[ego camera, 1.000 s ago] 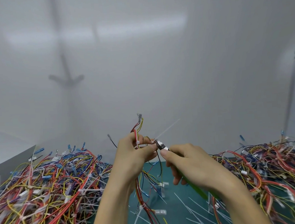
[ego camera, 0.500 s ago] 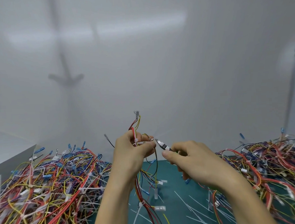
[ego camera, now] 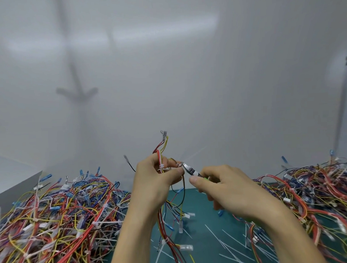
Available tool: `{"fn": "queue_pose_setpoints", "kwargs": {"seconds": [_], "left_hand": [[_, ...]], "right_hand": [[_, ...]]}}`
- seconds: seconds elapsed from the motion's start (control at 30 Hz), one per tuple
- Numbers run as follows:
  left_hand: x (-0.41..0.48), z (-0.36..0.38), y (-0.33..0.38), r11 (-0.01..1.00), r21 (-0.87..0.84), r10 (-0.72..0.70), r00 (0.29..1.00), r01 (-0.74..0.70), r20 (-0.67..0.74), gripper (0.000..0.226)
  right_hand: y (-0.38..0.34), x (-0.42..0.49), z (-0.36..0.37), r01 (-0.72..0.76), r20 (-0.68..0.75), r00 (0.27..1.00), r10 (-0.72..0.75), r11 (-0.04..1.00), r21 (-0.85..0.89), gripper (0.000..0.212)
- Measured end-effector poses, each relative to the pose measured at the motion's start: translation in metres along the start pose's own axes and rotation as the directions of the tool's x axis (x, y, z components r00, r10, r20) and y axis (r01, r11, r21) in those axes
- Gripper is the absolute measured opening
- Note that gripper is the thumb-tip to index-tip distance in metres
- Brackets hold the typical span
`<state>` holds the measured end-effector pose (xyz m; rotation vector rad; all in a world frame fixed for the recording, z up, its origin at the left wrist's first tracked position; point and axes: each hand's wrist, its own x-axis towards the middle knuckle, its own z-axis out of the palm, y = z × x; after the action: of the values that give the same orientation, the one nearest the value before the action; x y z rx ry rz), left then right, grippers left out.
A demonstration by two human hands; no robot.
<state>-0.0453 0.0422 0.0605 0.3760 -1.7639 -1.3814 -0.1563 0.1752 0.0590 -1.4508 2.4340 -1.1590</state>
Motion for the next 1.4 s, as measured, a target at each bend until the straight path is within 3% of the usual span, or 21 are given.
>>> {"fn": "queue_pose_setpoints", "kwargs": {"seconds": [0.33,0.53,0.73,1.0,1.4], "left_hand": [[-0.0011,-0.0011,0.0024,1.0,0.015,0.018,1.0,-0.018,0.017,0.031],[-0.0009,0.0005,0.0028,0.985,-0.167,-0.041,0.998,0.048,0.046,0.022],[-0.0005,0.0004,0.0024,0.978,-0.198,-0.055,0.998,0.061,0.035,0.024],[-0.0016,0.0,0.0048,0.998,-0.05,-0.023,0.996,0.027,0.081,0.028],[-0.0016,-0.0012,0.0068,1.0,-0.019,-0.006,0.996,0.008,0.091,0.027]], "right_hand": [[0.0013,0.001,-0.0002,0.015,-0.002,1.0,-0.015,1.0,0.021,0.044],[-0.0012,-0.0005,-0.0026,0.033,-0.073,0.997,-0.038,0.997,-0.064,0.043],[-0.003,-0.0013,-0.0022,0.044,-0.059,0.997,-0.047,0.997,-0.059,0.045],[-0.0016,-0.0026,-0.0022,0.027,-0.027,0.999,-0.028,0.998,-0.049,0.046],[-0.0015,-0.0009,-0.0005,0.046,-0.021,0.999,-0.046,0.999,-0.021,0.048]]}}
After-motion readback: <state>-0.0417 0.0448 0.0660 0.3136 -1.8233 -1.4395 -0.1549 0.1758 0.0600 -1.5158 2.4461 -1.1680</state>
